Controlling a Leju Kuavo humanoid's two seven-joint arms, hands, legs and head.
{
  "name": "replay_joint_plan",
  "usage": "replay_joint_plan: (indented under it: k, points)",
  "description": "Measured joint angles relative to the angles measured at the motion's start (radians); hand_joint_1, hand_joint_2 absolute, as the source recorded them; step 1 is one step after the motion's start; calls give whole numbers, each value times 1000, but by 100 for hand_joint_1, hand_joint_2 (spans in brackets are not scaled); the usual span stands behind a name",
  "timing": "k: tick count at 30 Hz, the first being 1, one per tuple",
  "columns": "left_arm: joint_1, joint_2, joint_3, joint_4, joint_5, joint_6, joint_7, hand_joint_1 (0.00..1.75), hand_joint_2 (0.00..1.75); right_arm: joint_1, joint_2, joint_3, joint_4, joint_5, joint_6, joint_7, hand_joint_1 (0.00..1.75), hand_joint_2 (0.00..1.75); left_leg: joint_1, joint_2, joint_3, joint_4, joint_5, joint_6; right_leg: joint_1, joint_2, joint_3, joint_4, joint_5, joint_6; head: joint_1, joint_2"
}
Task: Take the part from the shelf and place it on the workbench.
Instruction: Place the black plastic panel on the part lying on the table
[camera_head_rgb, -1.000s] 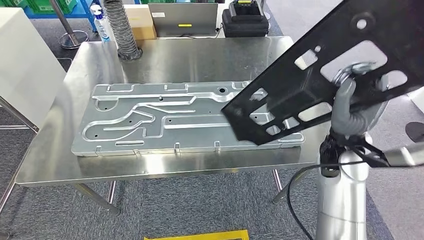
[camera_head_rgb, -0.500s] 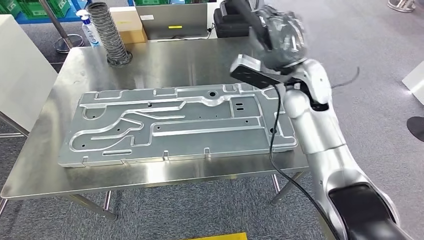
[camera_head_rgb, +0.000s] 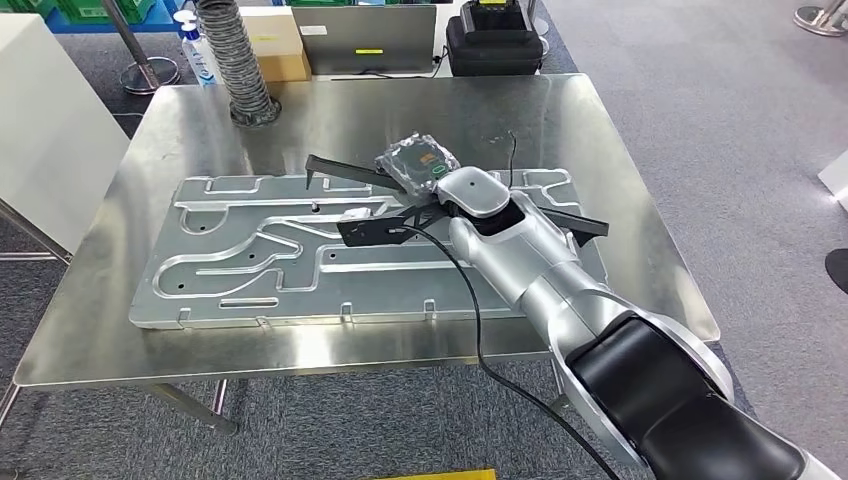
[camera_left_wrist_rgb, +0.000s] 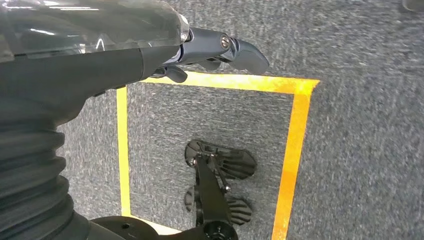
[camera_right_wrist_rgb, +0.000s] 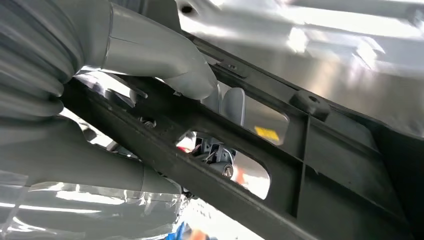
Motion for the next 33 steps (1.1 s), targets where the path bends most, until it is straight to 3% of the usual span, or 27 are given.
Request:
replay_joint_plan:
  k: [1, 3, 5, 7, 9, 10, 11, 12, 14, 16, 18, 20, 21, 23, 25, 26, 27, 29, 31, 33]
  points:
    - [-3, 0, -4, 0, -4, -1, 4, 0, 175, -2, 0, 10, 24, 7, 15, 9, 175, 175, -1, -1, 0, 0, -1, -5, 4, -1, 16, -36, 9, -3, 0, 0]
    - [-9, -1, -9, 0, -11, -4, 11, 0, 175, 0, -4, 29, 68, 22, 41, 22, 175, 175, 0, -1, 1, -3, -2, -16, 9, 1, 21, -51, 8, -9, 0, 0]
    - [-13, -1, -13, 0, -15, -6, 15, 0, 175, 5, -13, 44, 102, 33, 55, 33, 175, 175, 2, 3, -1, 6, -13, -25, 4, 1, 28, -62, 12, -18, 0, 0]
    - [-15, -2, -19, 0, -20, -8, 15, 0, 175, 12, -20, 58, 128, 41, 59, 39, 175, 175, 3, 8, -33, 82, -59, -29, -1, 2, 37, -74, 16, -28, 0, 0]
    - [-17, -2, -26, 0, -27, -10, 14, 0, 175, 24, -26, 71, 148, 47, 58, 40, 175, 175, 4, 10, -96, 219, -120, -32, 2, 4, 40, -75, 15, -33, 0, 0]
    - [-18, -2, -30, 0, -31, -10, 12, 0, 175, 35, -30, 76, 156, 48, 57, 40, 175, 175, 4, 11, -122, 269, -133, -34, 2, 6, 41, -74, 14, -33, 0, 0]
    - [-18, -2, -34, 0, -36, -11, 9, 0, 175, 45, -34, 80, 163, 49, 54, 41, 175, 175, 4, 11, -132, 284, -128, -35, 3, 7, 42, -73, 12, -32, 0, 0]
    - [-19, -2, -38, 0, -41, -12, 4, 0, 175, 54, -38, 83, 168, 50, 49, 42, 175, 175, 5, 11, -122, 258, -105, -36, 2, 9, 43, -70, 10, -30, 0, 0]
    - [-23, -2, -48, 0, -47, -13, -6, 0, 175, 64, -47, 89, 176, 55, 36, 44, 175, 175, 7, 12, -58, 123, -42, -35, 2, 11, 43, -60, 4, -22, 0, 0]
    - [-28, -3, -55, 0, -48, -14, -13, 0, 175, 70, -55, 94, 181, 61, 18, 45, 87, 87, 6, 11, -8, 27, -13, -27, 6, 14, 41, -51, -3, -12, 0, 0]
    - [-31, -3, -58, 0, -47, -14, -16, 0, 175, 76, -60, 99, 185, 68, 0, 45, 0, 0, 3, 9, 0, 13, -11, -14, 8, 17, 41, -50, -3, -2, 0, 0]
    - [-32, -4, -58, 0, -42, -10, -22, 0, 175, 83, -62, 105, 189, 74, -15, 43, 0, 0, 4, 12, 0, 10, -6, -1, 5, 16, 39, -43, -9, 8, 0, 0]
    - [-32, -4, -58, 0, -40, -5, -25, 0, 175, 86, -62, 107, 191, 78, -22, 40, 0, 0, 5, 13, 0, 8, -2, 5, 4, 14, 30, -21, -24, 13, 0, 0]
    - [-32, -5, -58, 0, -38, 9, -33, 0, 175, 94, -62, 114, 193, 83, -38, 33, 0, 0, 6, 15, -1, 6, 1, 12, 1, 9, -18, 86, -88, 22, 0, 0]
    - [-31, -5, -58, 0, -39, 22, -42, 0, 87, 107, -61, 118, 195, 84, -61, 24, 0, 0, 5, 15, -4, 6, 2, 13, 0, 7, -78, 218, -143, 26, 0, 0]
    - [-30, -5, -59, 0, -39, 25, -45, 0, 44, 112, -60, 118, 196, 84, -75, 20, 0, 0, 5, 15, -4, 7, 2, 13, 0, 7, -90, 245, -146, 26, 0, 0]
    - [-29, -5, -59, 0, -40, 27, -48, 0, 0, 116, -58, 118, 196, 84, -91, 16, 0, 0, 4, 15, -3, 7, 1, 13, 0, 6, -81, 229, -130, 24, 0, 0]
    - [-29, -6, -60, 0, -40, 27, -49, 0, 0, 117, -54, 118, 196, 83, -121, 8, 0, 0, 3, 15, -1, 6, 1, 12, 3, 6, -12, 94, -64, 11, 0, 0]
    - [-29, -10, -63, 0, -40, 27, -49, 0, 0, 118, -48, 118, 195, 78, -153, -1, 0, 0, 0, 15, -1, 6, 1, 5, 10, 5, 48, -27, -23, -3, 0, 0]
    - [-27, -12, -65, 0, -40, 27, -49, 0, 0, 120, -42, 118, 195, 68, -190, -14, 0, 0, 0, 15, -2, 5, 2, -7, 16, 4, 58, -54, -17, -10, 0, 0]
